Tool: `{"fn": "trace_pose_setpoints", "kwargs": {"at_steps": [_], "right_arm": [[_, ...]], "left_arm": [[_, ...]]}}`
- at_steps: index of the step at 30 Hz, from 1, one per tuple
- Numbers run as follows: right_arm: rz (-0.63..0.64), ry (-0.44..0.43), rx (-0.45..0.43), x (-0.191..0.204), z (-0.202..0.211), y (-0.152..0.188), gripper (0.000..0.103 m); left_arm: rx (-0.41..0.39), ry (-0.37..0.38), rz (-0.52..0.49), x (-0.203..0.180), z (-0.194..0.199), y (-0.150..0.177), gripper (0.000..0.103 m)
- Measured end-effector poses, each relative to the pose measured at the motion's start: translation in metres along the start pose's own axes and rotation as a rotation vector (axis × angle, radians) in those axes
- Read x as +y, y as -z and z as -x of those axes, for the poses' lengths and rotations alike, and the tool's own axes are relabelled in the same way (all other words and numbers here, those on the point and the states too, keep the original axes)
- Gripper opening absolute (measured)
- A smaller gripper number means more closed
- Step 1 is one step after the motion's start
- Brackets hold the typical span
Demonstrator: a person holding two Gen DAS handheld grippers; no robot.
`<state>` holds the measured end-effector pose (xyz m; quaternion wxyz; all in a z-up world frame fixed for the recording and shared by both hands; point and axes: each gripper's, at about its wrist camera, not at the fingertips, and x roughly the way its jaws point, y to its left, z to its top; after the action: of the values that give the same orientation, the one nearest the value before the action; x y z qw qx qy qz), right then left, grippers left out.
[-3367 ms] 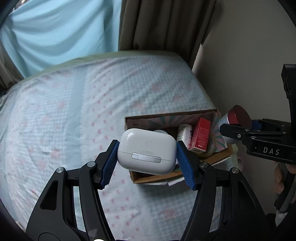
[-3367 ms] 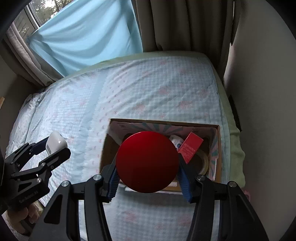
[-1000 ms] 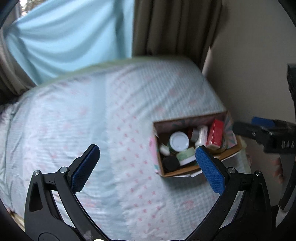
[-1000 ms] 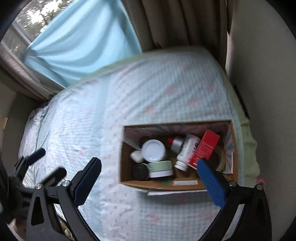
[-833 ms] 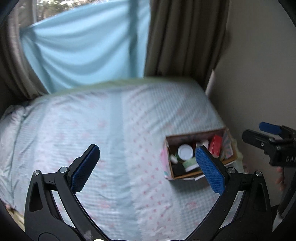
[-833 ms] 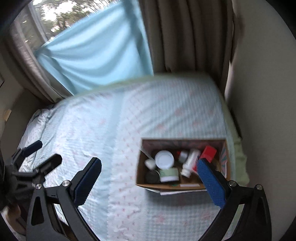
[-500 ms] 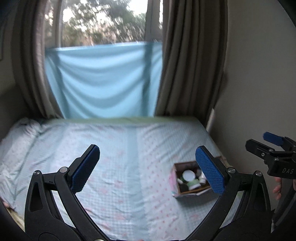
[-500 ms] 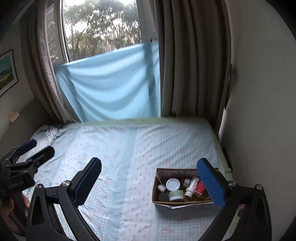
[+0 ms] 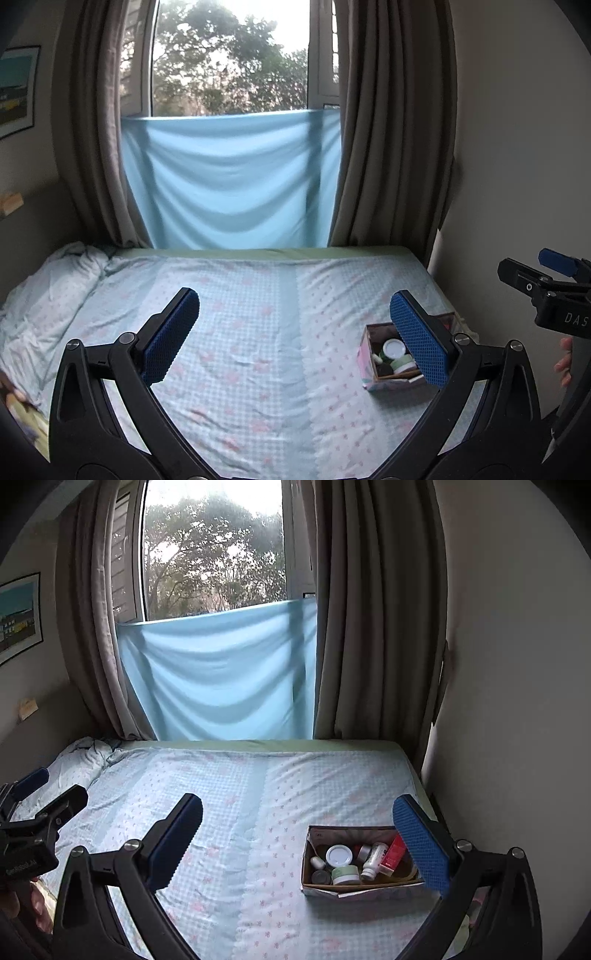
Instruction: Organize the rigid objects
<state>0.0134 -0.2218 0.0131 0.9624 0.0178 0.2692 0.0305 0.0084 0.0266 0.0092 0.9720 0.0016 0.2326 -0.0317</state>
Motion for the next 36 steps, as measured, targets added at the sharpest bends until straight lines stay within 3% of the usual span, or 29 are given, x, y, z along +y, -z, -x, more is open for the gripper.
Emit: {"fn": "trace_pose_setpoints", "kwargs": {"at_steps": [36], "right_arm": [[-0.019, 0.022, -0.021, -0.0029, 0.0023, -0.0054, 0.103]], "left_arm": [[-0.011, -0.01, 0.01, -0.0003, -0.003, 0.0003, 0.103]]}}
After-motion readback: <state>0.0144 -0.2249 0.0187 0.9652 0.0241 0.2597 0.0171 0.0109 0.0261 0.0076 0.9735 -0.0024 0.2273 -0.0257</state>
